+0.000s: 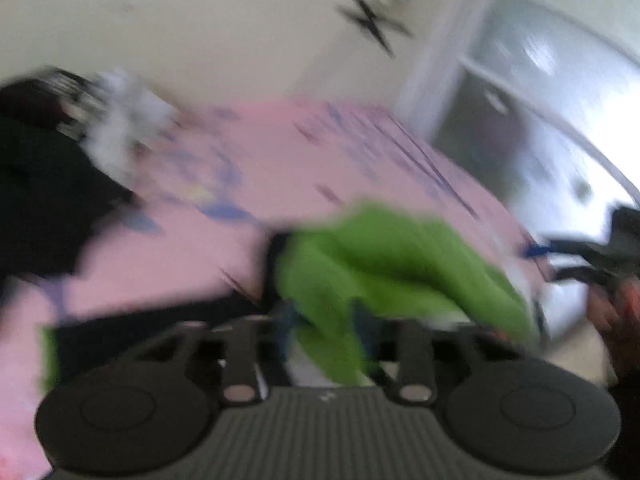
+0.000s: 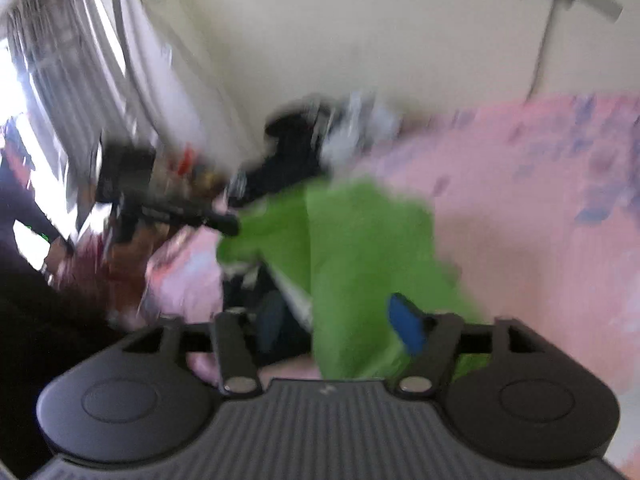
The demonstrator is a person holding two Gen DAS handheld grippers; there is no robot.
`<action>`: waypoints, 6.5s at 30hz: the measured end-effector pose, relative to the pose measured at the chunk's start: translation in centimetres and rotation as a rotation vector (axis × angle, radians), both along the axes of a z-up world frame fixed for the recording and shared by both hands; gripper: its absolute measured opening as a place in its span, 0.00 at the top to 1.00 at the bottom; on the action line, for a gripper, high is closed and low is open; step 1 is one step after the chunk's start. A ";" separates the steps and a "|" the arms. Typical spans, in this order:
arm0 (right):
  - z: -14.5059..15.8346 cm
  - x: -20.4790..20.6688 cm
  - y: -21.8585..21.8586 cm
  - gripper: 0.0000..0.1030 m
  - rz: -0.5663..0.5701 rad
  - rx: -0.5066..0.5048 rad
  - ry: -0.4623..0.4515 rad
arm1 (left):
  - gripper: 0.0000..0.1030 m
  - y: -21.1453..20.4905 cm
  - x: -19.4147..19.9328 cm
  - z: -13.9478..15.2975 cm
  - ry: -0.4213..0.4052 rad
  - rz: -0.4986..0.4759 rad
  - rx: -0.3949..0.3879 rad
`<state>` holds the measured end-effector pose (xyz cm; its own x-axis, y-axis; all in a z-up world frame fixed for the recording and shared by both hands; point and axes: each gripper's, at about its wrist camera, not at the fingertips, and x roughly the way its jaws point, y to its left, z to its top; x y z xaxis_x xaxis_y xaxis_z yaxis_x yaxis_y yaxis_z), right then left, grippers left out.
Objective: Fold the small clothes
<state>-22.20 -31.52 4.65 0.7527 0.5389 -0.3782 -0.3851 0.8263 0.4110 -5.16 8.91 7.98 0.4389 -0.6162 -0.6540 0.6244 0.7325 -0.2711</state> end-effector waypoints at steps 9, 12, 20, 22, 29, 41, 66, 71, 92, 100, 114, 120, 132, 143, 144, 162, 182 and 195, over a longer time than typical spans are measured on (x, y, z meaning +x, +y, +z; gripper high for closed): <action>-5.6 3.9 -0.8 0.47 -0.133 0.004 0.242 | 0.26 -4.5 4.2 -3.7 0.107 -0.011 -0.013; -5.0 2.3 1.1 0.95 -0.144 -0.079 0.201 | 0.91 -6.6 3.9 -5.5 0.163 -0.069 0.051; 10.3 6.7 -0.5 0.97 -0.465 -0.405 -0.245 | 0.91 -9.4 6.1 9.4 -0.255 0.026 -0.084; 13.0 12.6 -1.8 0.94 -0.604 -0.441 -0.287 | 0.78 -13.4 9.9 12.1 -0.324 0.169 -0.056; 7.7 9.2 -3.0 0.50 -0.540 -0.221 -0.252 | 0.57 -9.5 10.9 7.9 -0.238 0.288 -0.090; -9.1 5.1 3.6 0.29 -0.311 0.105 0.137 | 0.17 0.7 3.0 -6.4 0.133 0.223 -0.094; -0.6 -4.5 -5.1 0.86 -0.628 -0.166 0.025 | 0.38 -0.1 0.0 -6.1 0.195 0.182 -0.108; -3.9 -3.4 -5.6 0.21 -0.785 -0.360 0.057 | 0.25 -0.8 1.0 -7.0 0.189 0.238 -0.029; -4.2 -4.4 -5.4 0.21 -0.525 -0.163 -0.021 | 0.49 -0.6 1.0 -7.4 0.252 0.216 -0.044; -5.9 -2.7 0.1 0.92 -0.387 -0.198 0.053 | 0.89 -2.8 -0.9 -5.4 0.208 0.085 -0.017; -2.5 -5.3 -5.3 0.51 -0.561 -0.429 0.145 | 0.70 -0.4 -2.1 -4.7 0.161 0.115 0.051; 0.0 -1.9 -3.1 0.51 -0.515 -0.346 -0.025 | 0.54 1.9 0.4 -2.1 0.069 0.255 -0.001; -5.8 8.8 3.1 0.51 -0.319 -0.142 0.054 | 0.39 9.5 6.9 -5.6 0.153 0.628 0.004; -8.3 9.8 2.1 0.43 -0.342 -0.020 0.066 | 0.17 5.3 9.2 -8.1 0.028 0.577 0.190; -8.3 9.8 2.2 0.43 -0.343 -0.024 0.065 | 0.21 5.1 9.0 -8.1 0.019 0.578 0.201; -8.3 9.8 1.8 0.40 -0.338 -0.016 0.062 | 0.87 7.2 7.3 -4.1 -0.023 0.607 0.097; -8.2 9.7 1.8 0.38 -0.340 -0.011 0.062 | 0.87 7.0 7.8 1.8 0.006 0.514 -0.138; -8.3 9.5 1.6 0.38 -0.350 0.009 0.058 | 0.75 -11.1 13.8 12.3 -0.100 0.121 -0.194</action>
<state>-12.73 -29.88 -3.65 0.8698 0.2556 -0.4219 -0.0553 0.9005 0.4314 8.60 -2.24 20.33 0.5735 -0.6652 -0.4781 0.5661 0.7437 -0.3557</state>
